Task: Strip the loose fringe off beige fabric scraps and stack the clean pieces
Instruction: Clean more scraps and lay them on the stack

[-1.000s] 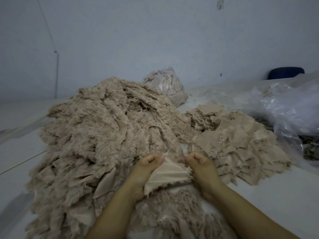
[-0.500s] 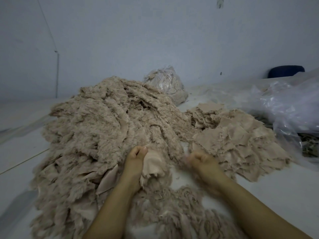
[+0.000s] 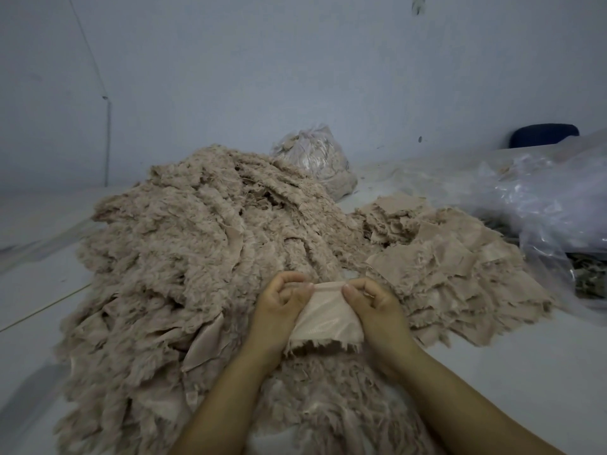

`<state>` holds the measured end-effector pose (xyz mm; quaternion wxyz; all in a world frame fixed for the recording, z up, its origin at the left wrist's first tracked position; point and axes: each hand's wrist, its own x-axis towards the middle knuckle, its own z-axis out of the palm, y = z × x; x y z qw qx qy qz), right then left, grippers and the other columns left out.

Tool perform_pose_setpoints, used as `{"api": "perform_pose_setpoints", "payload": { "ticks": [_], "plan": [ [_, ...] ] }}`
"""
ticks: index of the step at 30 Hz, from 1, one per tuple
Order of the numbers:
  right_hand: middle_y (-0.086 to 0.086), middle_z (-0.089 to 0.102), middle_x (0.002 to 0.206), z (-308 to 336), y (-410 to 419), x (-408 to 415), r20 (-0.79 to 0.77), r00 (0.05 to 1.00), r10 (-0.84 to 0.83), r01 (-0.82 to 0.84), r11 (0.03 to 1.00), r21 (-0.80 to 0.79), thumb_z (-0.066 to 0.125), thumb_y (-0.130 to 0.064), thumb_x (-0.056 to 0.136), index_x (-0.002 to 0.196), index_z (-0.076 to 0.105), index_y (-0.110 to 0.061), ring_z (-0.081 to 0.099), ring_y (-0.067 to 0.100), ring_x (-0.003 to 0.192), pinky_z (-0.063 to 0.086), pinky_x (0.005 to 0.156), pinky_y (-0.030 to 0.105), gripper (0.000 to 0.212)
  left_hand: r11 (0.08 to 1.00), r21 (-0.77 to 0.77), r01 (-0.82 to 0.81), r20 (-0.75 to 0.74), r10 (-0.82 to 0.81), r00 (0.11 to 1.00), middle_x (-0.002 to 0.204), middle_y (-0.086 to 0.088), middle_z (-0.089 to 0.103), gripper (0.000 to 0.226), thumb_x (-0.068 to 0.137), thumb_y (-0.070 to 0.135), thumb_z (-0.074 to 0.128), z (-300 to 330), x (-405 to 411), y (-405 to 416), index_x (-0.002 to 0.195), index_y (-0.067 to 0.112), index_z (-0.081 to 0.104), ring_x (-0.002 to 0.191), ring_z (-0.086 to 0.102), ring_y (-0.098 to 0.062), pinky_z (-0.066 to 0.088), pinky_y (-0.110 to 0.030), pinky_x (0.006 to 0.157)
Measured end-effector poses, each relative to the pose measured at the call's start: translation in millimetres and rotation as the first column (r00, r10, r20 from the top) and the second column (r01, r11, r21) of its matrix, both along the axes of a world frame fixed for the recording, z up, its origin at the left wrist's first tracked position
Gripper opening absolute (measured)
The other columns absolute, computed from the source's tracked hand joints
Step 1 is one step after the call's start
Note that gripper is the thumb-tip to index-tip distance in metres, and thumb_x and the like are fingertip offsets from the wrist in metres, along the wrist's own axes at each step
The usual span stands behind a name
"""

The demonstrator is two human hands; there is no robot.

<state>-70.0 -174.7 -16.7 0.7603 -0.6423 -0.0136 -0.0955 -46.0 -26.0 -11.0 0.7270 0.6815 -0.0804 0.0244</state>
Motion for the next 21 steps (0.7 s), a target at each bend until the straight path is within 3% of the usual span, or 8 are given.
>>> {"api": "perform_pose_setpoints", "payload": {
  "ticks": [7, 11, 14, 16, 18, 19, 21],
  "plan": [
    [-0.010, 0.072, 0.070, -1, -5, 0, -0.002, 0.995, -0.101, 0.100, 0.981, 0.166, 0.059, -0.006, 0.091, 0.091, 0.069, -0.018, 0.065, 0.001, 0.061, 0.051, 0.054, 0.015, 0.015, 0.981, -0.024, -0.192, 0.105, 0.193, 0.976, 0.063, 0.002, 0.068, 0.004, 0.089, 0.016, 0.062, -4, 8, 1, 0.086, 0.014, 0.060, 0.053, 0.057, -0.007, 0.047, -0.020, 0.048],
    [-0.020, 0.071, 0.071, 6, -14, 7, 0.050, 0.982, -0.179, 0.179, 0.984, 0.019, 0.062, -0.009, 0.090, 0.089, 0.068, -0.026, 0.063, -0.007, 0.062, 0.048, 0.055, 0.010, 0.018, 0.974, -0.033, -0.223, 0.117, 0.225, 0.967, 0.064, -0.004, 0.063, 0.010, 0.091, 0.016, 0.059, -7, 11, 3, 0.082, 0.013, 0.060, 0.049, 0.052, -0.012, 0.043, -0.023, 0.046],
    [-0.008, 0.073, 0.086, 28, -43, 23, 0.135, 0.937, -0.321, 0.342, 0.924, -0.173, 0.058, -0.019, 0.094, 0.098, 0.069, -0.026, 0.065, 0.008, 0.074, 0.053, 0.065, 0.023, 0.014, 0.965, -0.070, -0.253, 0.100, 0.259, 0.961, 0.056, 0.001, 0.060, 0.012, 0.095, 0.013, 0.053, -9, 14, 7, 0.085, 0.009, 0.058, 0.033, 0.036, -0.005, 0.032, -0.016, 0.035],
    [0.005, 0.070, 0.106, 46, -73, 37, 0.213, 0.876, -0.433, 0.480, 0.737, -0.476, 0.054, -0.025, 0.096, 0.108, 0.068, -0.024, 0.063, 0.019, 0.090, 0.048, 0.076, 0.029, 0.019, 0.960, -0.074, -0.269, 0.080, 0.274, 0.958, 0.058, 0.003, 0.062, 0.011, 0.096, 0.012, 0.052, -10, 16, 9, 0.087, 0.009, 0.058, 0.032, 0.035, -0.004, 0.031, -0.016, 0.034],
    [0.013, 0.058, 0.124, 55, -96, 46, 0.275, 0.819, -0.503, 0.511, 0.424, -0.748, 0.053, -0.028, 0.096, 0.126, 0.058, -0.018, 0.055, 0.031, 0.110, 0.044, 0.088, 0.037, 0.032, 0.961, -0.063, -0.269, 0.072, 0.273, 0.959, 0.058, 0.003, 0.061, 0.012, 0.096, 0.012, 0.051, -12, 17, 10, 0.086, 0.010, 0.058, 0.032, 0.035, -0.004, 0.031, -0.015, 0.034],
    [0.016, 0.050, 0.130, 55, -99, 48, 0.310, 0.809, -0.500, 0.508, 0.328, -0.797, 0.053, -0.030, 0.095, 0.132, 0.052, -0.018, 0.048, 0.035, 0.118, 0.041, 0.093, 0.042, 0.038, 0.963, -0.055, -0.265, 0.070, 0.268, 0.961, 0.060, 0.002, 0.060, 0.013, 0.096, 0.011, 0.051, -13, 17, 9, 0.085, 0.010, 0.058, 0.032, 0.034, -0.004, 0.030, -0.015, 0.034],
    [0.015, 0.042, 0.136, 47, -91, 47, 0.376, 0.851, -0.367, 0.478, 0.243, -0.844, 0.053, -0.035, 0.095, 0.137, 0.047, -0.023, 0.037, 0.035, 0.126, 0.034, 0.102, 0.047, 0.045, 0.963, -0.031, -0.266, 0.070, 0.268, 0.961, 0.062, 0.000, 0.060, 0.015, 0.096, 0.011, 0.051, -14, 18, 7, 0.083, 0.011, 0.058, 0.034, 0.035, -0.004, 0.031, -0.015, 0.035]
  ]
}}
